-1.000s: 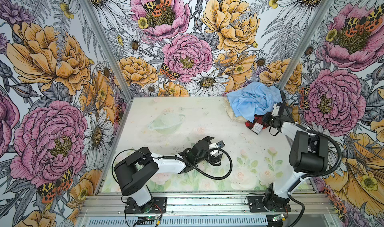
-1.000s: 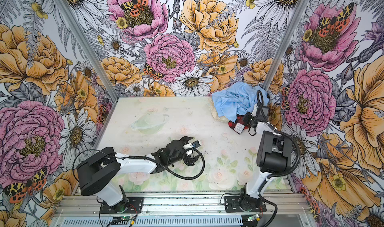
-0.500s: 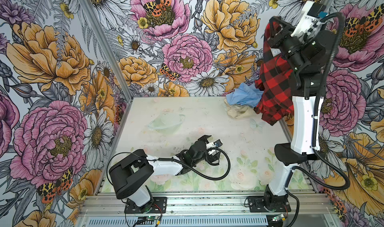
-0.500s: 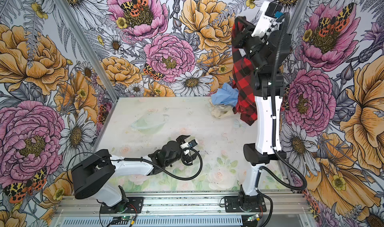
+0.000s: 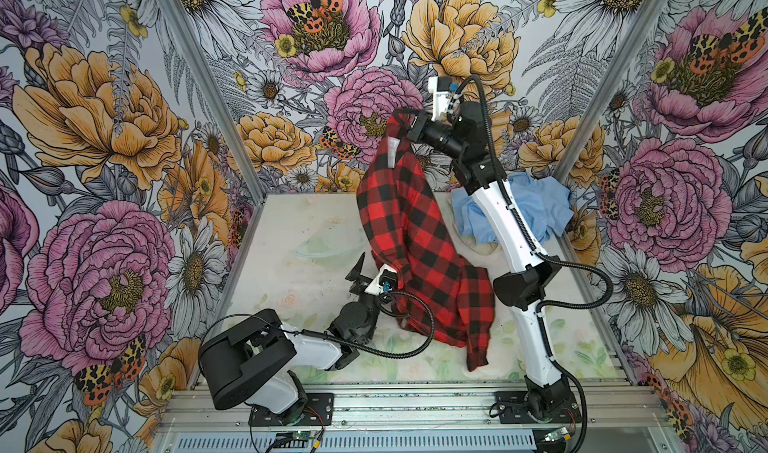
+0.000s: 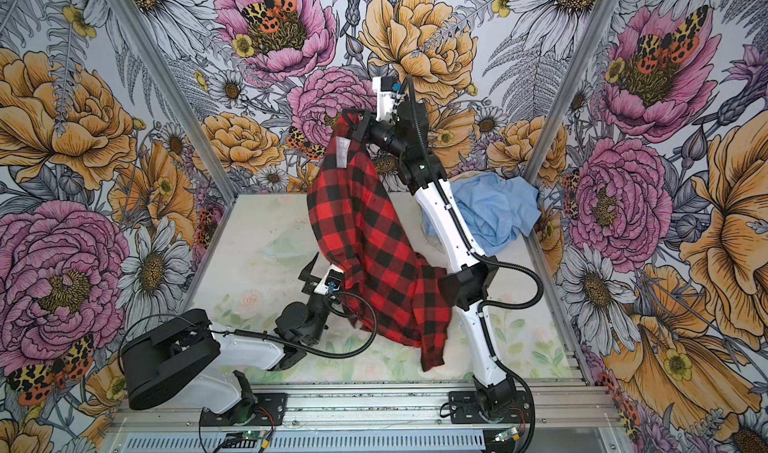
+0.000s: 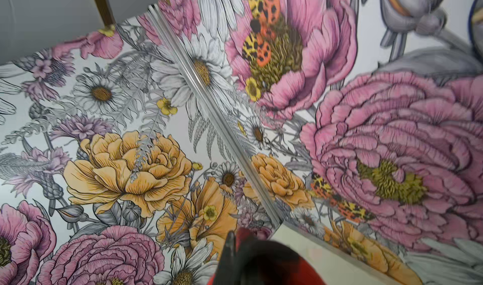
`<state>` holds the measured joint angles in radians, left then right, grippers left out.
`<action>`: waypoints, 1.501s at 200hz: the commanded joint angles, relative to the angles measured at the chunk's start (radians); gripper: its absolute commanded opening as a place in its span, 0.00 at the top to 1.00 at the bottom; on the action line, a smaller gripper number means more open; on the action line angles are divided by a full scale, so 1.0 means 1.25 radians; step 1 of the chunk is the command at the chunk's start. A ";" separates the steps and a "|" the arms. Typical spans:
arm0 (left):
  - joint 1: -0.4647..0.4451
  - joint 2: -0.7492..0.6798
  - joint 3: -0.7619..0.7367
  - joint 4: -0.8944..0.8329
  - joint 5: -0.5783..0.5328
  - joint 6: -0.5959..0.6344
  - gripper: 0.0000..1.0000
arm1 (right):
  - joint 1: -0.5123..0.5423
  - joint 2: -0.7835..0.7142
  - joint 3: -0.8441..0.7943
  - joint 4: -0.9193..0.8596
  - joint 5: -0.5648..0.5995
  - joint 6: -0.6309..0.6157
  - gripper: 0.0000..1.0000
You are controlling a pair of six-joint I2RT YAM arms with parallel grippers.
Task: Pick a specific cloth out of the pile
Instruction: 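Lower the plaid shirt to the table center while the left gripper grasps its hem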
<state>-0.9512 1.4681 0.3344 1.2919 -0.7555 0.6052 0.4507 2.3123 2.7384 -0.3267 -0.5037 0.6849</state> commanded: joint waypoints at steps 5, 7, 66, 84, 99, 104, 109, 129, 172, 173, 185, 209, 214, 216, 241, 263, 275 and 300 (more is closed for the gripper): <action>0.002 0.003 0.000 0.097 -0.097 0.037 0.01 | -0.004 -0.129 -0.116 0.071 -0.065 -0.009 1.00; 0.003 0.004 0.000 0.098 -0.097 0.038 0.01 | -0.004 -0.139 -0.136 0.071 -0.067 -0.013 1.00; 0.000 0.041 0.026 0.097 -0.122 0.060 0.01 | -0.011 -0.541 -0.999 0.295 0.077 -0.115 1.00; 0.000 0.048 0.035 0.076 -0.127 0.071 0.01 | -0.033 -0.605 -1.145 0.295 0.075 -0.122 1.00; -0.001 0.051 0.075 -0.052 -0.143 0.088 0.01 | -0.035 -0.623 -1.203 0.240 0.073 -0.167 0.95; 0.001 0.053 0.094 -0.120 -0.159 0.079 0.01 | -0.035 -0.626 -1.225 0.236 0.075 -0.178 0.91; 0.003 0.054 0.114 -0.187 -0.181 0.062 0.01 | -0.036 -0.628 -1.246 0.236 0.078 -0.184 0.85; -0.008 0.016 0.227 -0.700 -0.205 -0.152 0.01 | -0.040 -0.631 -1.309 0.234 0.079 -0.201 0.53; -0.006 -0.072 0.358 -1.300 0.065 -0.605 0.01 | -0.050 -0.683 -1.404 0.201 0.262 -0.229 0.12; -0.005 -0.076 0.356 -1.300 0.072 -0.608 0.01 | -0.051 -0.685 -1.406 0.201 0.268 -0.229 0.12; 0.016 -0.112 0.345 -1.311 0.187 -0.636 0.01 | -0.061 -0.695 -1.437 0.202 0.314 -0.234 0.12; 0.087 -0.162 0.371 -1.377 0.391 -0.670 0.01 | -0.099 -0.720 -1.502 0.212 0.307 -0.234 0.11; 0.106 -0.168 0.380 -1.393 0.425 -0.679 0.01 | -0.105 -0.731 -1.512 0.214 0.301 -0.232 0.11; 0.114 -0.170 0.385 -1.400 0.430 -0.683 0.01 | -0.106 -0.734 -1.518 0.215 0.301 -0.230 0.11; 0.200 -0.203 0.437 -1.443 0.507 -0.698 0.01 | -0.107 -0.784 -1.614 0.313 0.257 -0.189 0.11; 0.298 -0.205 0.460 -1.365 0.600 -0.688 0.01 | -0.106 -0.785 -1.705 0.484 0.181 -0.148 0.11; 0.347 -0.150 0.504 -1.351 0.643 -0.669 0.01 | -0.101 -0.772 -1.720 0.551 0.142 -0.127 0.11; 0.364 0.037 0.673 -1.364 0.676 -0.592 0.01 | -0.098 -0.757 -1.750 0.663 0.084 -0.103 0.11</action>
<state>-0.5049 1.3441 1.0222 -0.4393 -0.0353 -0.2108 0.3206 1.3613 0.5701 0.2562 -0.2955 0.5053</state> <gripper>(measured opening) 0.988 0.889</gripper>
